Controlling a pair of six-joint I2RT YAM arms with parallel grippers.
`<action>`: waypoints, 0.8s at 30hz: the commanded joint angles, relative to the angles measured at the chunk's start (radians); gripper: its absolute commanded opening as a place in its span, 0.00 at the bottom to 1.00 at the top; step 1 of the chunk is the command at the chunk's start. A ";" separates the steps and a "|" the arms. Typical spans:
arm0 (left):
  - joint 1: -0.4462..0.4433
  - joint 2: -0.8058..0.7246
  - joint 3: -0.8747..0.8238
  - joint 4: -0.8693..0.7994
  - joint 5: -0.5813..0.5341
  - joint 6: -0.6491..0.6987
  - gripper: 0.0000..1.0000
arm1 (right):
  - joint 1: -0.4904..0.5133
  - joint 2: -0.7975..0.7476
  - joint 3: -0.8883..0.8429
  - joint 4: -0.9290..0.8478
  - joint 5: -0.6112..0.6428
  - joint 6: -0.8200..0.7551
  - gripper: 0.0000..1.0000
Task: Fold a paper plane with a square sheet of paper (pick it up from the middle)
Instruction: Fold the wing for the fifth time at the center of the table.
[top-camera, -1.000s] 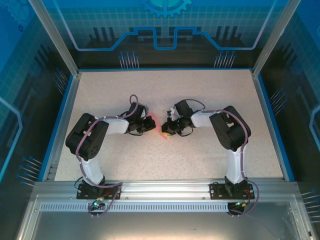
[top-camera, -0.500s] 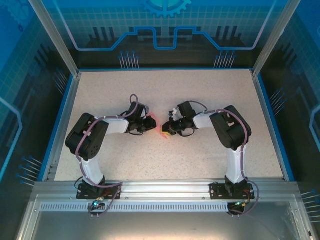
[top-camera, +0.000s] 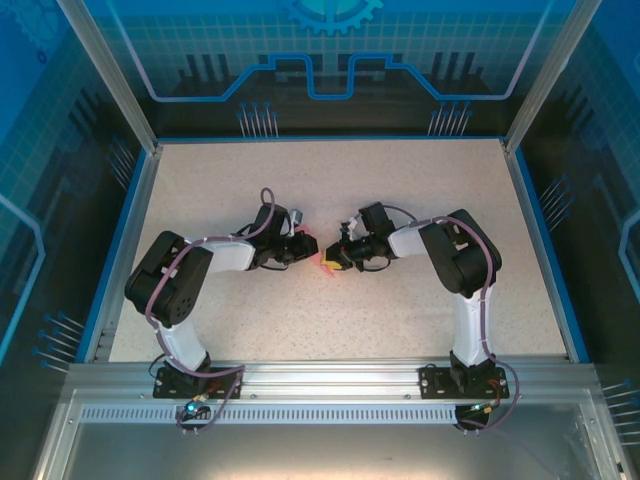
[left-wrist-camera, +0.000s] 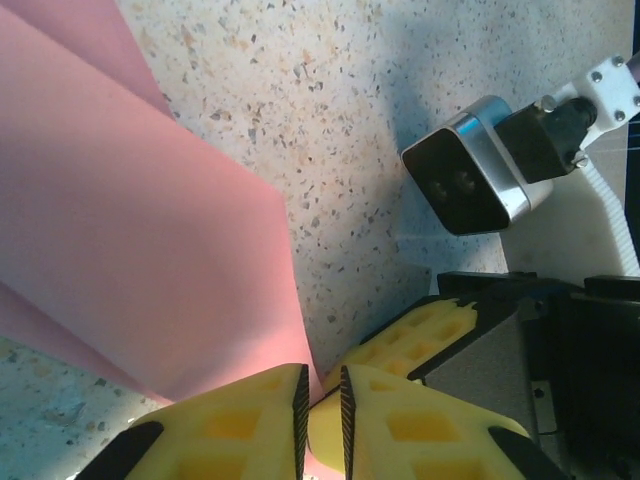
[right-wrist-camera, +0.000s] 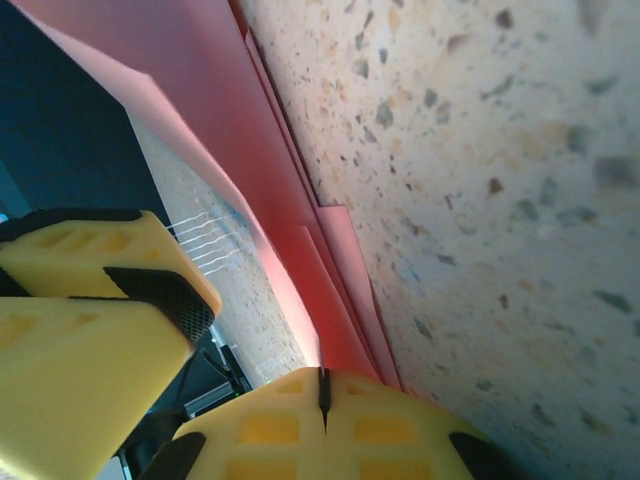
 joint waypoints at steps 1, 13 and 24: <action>-0.008 0.014 -0.013 0.012 0.016 0.000 0.18 | -0.011 0.068 -0.033 -0.071 0.044 0.044 0.00; -0.008 0.067 0.003 -0.009 -0.035 0.015 0.13 | -0.013 0.085 -0.023 -0.086 0.047 0.049 0.00; -0.009 0.101 0.041 -0.114 -0.110 0.009 0.09 | -0.010 0.048 0.000 -0.162 0.074 -0.042 0.01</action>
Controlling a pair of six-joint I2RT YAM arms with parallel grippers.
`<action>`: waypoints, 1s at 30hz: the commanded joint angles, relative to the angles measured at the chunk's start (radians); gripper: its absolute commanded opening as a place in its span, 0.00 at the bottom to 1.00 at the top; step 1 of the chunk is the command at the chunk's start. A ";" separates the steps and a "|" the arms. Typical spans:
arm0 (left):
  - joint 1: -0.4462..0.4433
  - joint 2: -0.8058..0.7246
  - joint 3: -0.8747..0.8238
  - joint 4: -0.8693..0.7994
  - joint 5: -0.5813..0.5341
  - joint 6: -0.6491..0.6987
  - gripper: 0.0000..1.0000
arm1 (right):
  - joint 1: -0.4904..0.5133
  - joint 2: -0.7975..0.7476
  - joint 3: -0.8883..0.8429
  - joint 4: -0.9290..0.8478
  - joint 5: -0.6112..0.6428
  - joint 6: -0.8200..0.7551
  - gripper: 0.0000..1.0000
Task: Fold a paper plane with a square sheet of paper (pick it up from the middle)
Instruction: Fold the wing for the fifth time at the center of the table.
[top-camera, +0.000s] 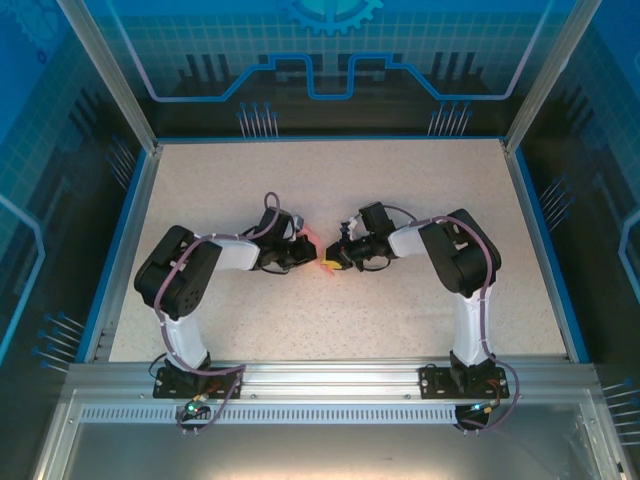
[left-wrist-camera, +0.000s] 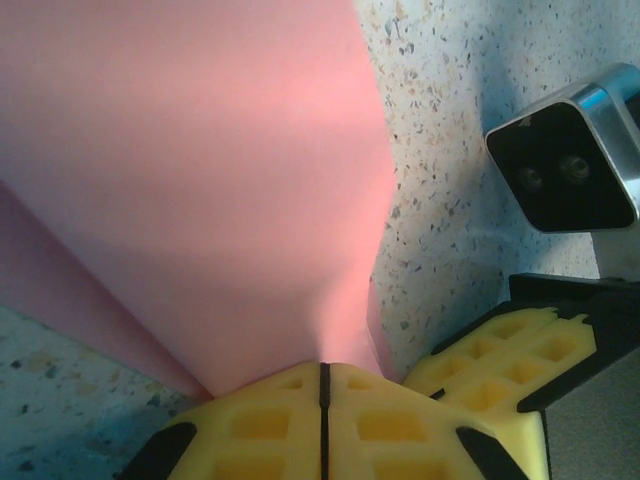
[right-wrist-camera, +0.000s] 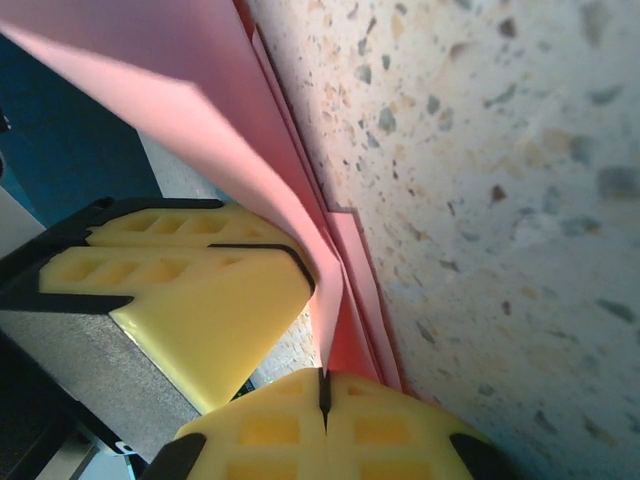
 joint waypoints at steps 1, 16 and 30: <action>-0.001 0.034 0.029 -0.108 -0.081 0.008 0.09 | -0.009 0.027 -0.004 -0.167 0.085 -0.055 0.04; -0.009 0.064 0.087 -0.227 -0.116 -0.013 0.09 | 0.068 -0.095 0.118 -0.432 0.190 -0.384 0.23; -0.009 0.059 0.106 -0.261 -0.125 -0.012 0.08 | 0.094 -0.089 0.141 -0.482 0.306 -0.456 0.14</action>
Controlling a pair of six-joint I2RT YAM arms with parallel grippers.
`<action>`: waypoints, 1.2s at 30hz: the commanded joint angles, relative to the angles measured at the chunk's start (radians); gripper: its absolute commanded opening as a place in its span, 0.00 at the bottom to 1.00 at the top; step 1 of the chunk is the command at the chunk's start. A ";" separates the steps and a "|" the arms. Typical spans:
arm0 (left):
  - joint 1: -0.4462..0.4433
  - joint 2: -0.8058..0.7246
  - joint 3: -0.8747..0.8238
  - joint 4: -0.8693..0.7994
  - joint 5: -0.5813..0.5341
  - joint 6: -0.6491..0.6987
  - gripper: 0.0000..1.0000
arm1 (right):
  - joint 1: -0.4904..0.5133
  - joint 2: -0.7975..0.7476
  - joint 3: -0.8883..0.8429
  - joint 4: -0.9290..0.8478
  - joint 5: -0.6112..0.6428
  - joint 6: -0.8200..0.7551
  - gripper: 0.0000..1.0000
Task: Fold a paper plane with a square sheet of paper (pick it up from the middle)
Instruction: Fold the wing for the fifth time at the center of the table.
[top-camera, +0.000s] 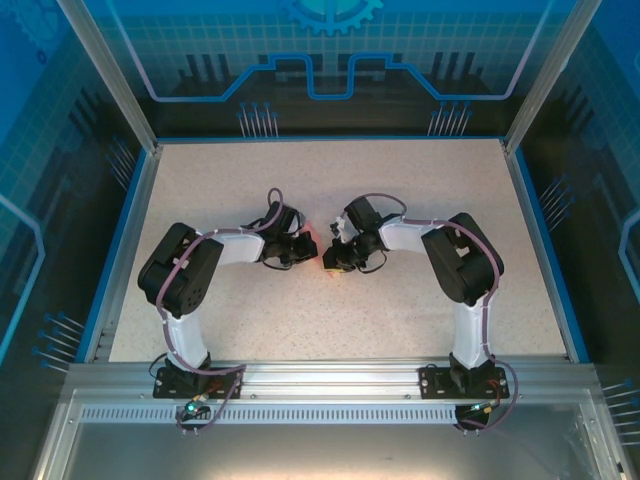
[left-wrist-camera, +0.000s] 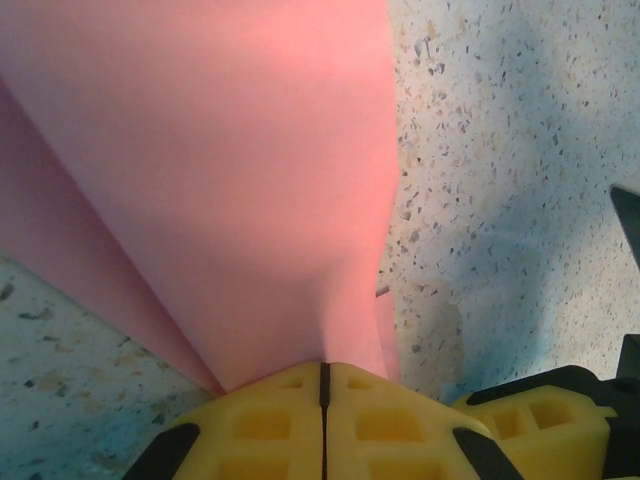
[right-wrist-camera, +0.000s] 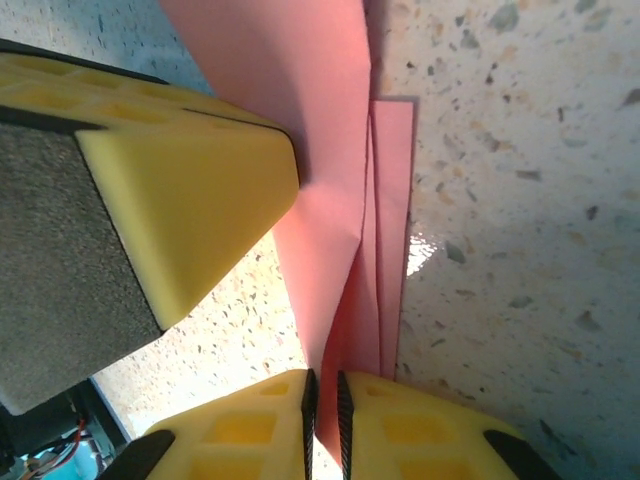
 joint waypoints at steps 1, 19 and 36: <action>0.002 0.036 0.006 -0.101 -0.073 -0.009 0.08 | 0.013 -0.019 0.005 -0.047 0.051 -0.037 0.13; 0.002 -0.086 -0.026 0.015 0.031 0.006 0.26 | -0.040 -0.029 -0.104 0.281 -0.230 0.199 0.00; 0.003 -0.103 -0.128 0.206 0.059 -0.027 0.28 | -0.077 0.056 -0.172 0.429 -0.255 0.434 0.00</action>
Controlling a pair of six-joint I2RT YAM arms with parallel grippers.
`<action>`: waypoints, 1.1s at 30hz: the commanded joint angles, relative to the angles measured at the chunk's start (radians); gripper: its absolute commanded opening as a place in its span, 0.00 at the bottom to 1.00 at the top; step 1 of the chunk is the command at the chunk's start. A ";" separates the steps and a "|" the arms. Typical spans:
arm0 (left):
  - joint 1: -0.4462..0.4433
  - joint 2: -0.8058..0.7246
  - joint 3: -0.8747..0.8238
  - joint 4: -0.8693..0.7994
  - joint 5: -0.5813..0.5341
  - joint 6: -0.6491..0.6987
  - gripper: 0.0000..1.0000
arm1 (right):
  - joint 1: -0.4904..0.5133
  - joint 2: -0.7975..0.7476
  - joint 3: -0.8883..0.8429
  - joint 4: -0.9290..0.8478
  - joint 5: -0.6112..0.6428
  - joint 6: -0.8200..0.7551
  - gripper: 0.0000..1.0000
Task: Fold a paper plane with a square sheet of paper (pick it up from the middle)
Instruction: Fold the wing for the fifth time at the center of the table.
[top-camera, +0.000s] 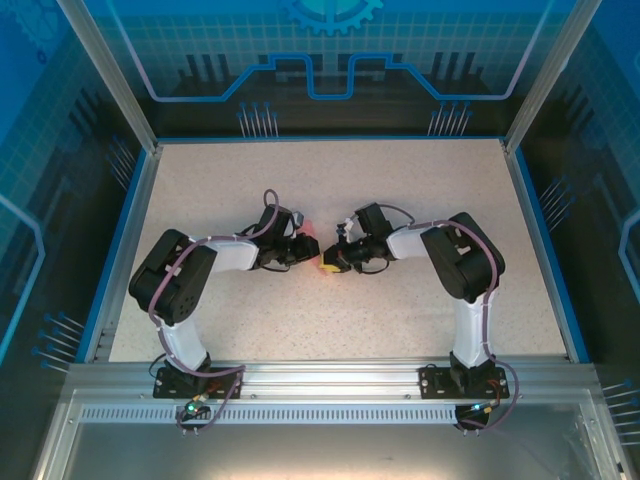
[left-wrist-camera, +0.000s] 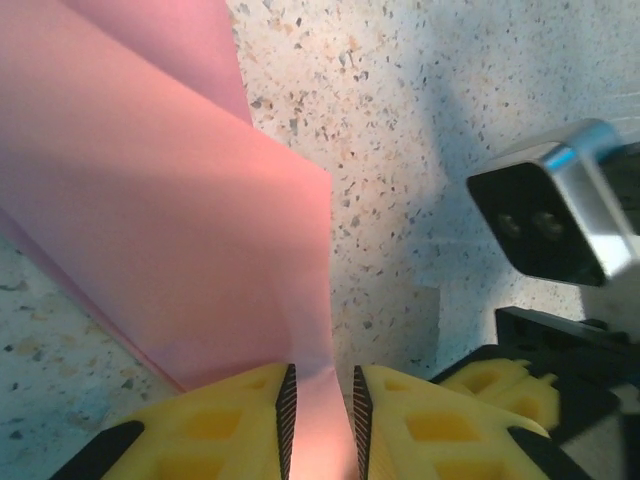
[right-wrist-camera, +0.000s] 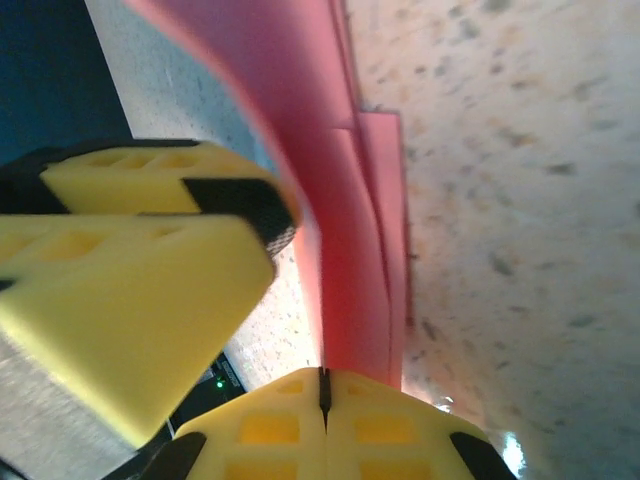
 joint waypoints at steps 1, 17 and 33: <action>0.003 -0.035 -0.028 0.054 0.028 -0.020 0.29 | -0.030 0.039 -0.023 0.031 -0.021 0.061 0.00; 0.004 -0.008 -0.027 0.078 0.040 -0.016 0.27 | -0.065 0.084 -0.078 0.064 -0.003 0.152 0.00; 0.003 0.053 0.003 0.028 0.016 -0.006 0.14 | -0.073 0.121 -0.085 0.048 0.008 0.178 0.00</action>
